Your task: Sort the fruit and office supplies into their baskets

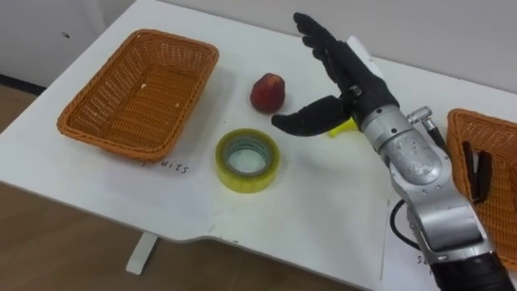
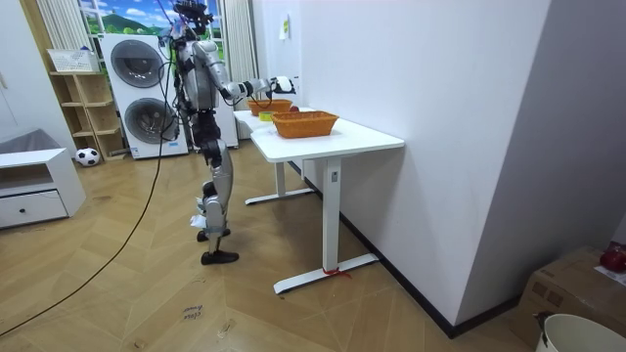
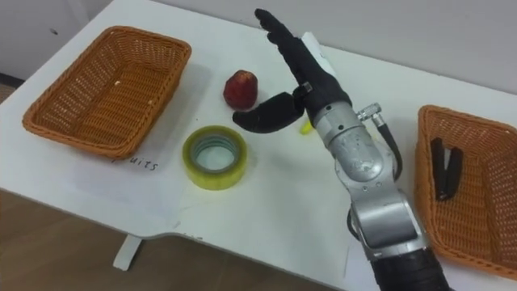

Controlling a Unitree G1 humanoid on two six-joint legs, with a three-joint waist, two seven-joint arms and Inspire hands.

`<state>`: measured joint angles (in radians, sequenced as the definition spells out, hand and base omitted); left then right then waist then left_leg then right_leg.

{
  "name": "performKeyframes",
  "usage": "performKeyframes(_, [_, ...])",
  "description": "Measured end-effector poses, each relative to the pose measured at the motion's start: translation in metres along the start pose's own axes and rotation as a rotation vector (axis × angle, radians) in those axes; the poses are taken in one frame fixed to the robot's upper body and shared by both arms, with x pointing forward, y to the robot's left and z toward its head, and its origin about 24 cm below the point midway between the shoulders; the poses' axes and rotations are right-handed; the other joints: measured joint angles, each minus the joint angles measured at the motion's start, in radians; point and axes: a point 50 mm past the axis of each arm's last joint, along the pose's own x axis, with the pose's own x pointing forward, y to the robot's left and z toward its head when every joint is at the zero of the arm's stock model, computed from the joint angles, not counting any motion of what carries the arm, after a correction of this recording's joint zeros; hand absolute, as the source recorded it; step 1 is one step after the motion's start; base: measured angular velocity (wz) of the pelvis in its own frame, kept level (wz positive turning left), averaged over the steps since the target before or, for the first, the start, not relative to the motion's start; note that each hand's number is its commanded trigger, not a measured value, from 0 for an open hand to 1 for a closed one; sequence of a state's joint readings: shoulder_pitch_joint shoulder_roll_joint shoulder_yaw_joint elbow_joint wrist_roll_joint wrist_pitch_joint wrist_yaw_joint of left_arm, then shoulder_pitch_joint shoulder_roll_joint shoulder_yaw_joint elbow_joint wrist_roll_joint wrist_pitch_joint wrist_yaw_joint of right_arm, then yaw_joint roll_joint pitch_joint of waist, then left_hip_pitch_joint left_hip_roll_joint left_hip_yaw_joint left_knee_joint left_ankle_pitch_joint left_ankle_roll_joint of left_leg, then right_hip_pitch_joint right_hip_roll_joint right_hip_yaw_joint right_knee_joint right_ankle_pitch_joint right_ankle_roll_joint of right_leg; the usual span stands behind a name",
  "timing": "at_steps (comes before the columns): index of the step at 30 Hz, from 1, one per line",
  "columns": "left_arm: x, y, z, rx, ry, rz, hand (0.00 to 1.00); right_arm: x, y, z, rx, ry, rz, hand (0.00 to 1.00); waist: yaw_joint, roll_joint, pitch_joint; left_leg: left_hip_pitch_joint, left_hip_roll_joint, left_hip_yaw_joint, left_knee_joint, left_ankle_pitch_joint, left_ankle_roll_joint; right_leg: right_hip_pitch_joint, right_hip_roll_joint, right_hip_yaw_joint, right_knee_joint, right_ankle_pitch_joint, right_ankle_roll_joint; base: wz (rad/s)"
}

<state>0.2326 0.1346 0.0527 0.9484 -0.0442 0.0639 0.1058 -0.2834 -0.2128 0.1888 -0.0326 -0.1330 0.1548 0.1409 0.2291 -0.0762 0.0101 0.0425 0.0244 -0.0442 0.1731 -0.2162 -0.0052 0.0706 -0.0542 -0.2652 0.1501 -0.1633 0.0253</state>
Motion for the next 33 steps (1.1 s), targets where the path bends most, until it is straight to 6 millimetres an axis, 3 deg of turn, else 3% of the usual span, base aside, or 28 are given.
performKeyframes(6, [-0.001, -0.003, -0.002, -0.004, 0.007, -0.008, 0.0, 0.001, 0.007, -0.004, -0.004, 0.018, 0.022, 0.0, 0.018, 0.02, -0.0016, -0.006, -0.001, -0.014, -0.001, 0.001, 0.0, -0.001, 0.0, -0.011, -0.001, 0.0, 0.0, 0.06])
performKeyframes(18, [-0.002, -0.003, -0.001, 0.03, 0.0, 0.002, 0.0, 0.008, 0.031, -0.01, -0.034, 0.052, 0.09, 0.0, 0.029, 0.017, -0.0005, -0.012, -0.001, -0.023, -0.004, 0.003, -0.001, -0.002, 0.0, -0.016, -0.001, 0.0, 0.0, 0.03])
performKeyframes(23, [-0.002, -0.004, -0.002, 0.037, 0.003, 0.006, 0.0, 0.009, 0.033, -0.011, -0.023, 0.06, 0.074, 0.0, 0.031, 0.016, 0.0004, -0.017, -0.001, -0.028, -0.004, 0.003, -0.001, -0.003, -0.002, -0.04, -0.001, 0.0, 0.0, 0.04])
performKeyframes(27, [-0.002, -0.003, 0.001, 0.05, -0.007, 0.009, 0.0, 0.017, 0.032, -0.014, -0.023, 0.079, 0.054, 0.0, 0.032, 0.011, 0.0037, -0.016, -0.001, -0.028, -0.004, 0.003, -0.001, -0.003, -0.002, -0.04, -0.001, 0.0, 0.0, 0.0])
performKeyframes(29, [-0.002, -0.003, 0.003, 0.05, -0.018, 0.019, 0.0, 0.019, 0.033, -0.014, -0.02, 0.085, 0.036, 0.0, 0.034, 0.003, 0.0092, -0.017, -0.001, -0.028, -0.005, 0.003, -0.001, -0.003, -0.002, -0.043, -0.001, 0.0, 0.0, 0.0])
performKeyframes(33, [-0.002, -0.003, 0.004, 0.052, -0.019, 0.02, 0.0, 0.019, 0.036, -0.014, -0.025, 0.082, 0.036, 0.0, 0.045, 0.0, 0.0092, -0.017, -0.003, -0.028, -0.005, 0.003, -0.001, -0.003, -0.004, -0.048, -0.001, 0.0, 0.0, 0.0])
